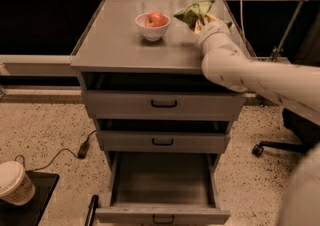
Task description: Pick green jalapeno chip bag from bottom drawer and place on counter
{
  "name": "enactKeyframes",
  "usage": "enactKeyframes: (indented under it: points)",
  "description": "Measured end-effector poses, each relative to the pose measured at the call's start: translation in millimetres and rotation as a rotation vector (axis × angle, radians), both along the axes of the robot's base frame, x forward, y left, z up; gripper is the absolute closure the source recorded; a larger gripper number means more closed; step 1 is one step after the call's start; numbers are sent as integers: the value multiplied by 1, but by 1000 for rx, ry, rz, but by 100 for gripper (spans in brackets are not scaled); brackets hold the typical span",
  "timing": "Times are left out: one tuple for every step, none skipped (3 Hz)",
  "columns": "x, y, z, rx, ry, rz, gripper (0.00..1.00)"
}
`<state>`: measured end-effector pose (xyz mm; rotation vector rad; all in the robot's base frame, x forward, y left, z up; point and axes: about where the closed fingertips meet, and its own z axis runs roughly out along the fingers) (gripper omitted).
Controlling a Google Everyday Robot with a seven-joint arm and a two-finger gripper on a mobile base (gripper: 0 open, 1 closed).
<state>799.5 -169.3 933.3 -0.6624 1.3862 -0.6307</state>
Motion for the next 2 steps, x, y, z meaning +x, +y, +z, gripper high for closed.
enactKeyframes:
  points:
    - [52, -23, 3, -99, 42, -38, 100]
    - [66, -41, -20, -133, 155, -6, 100]
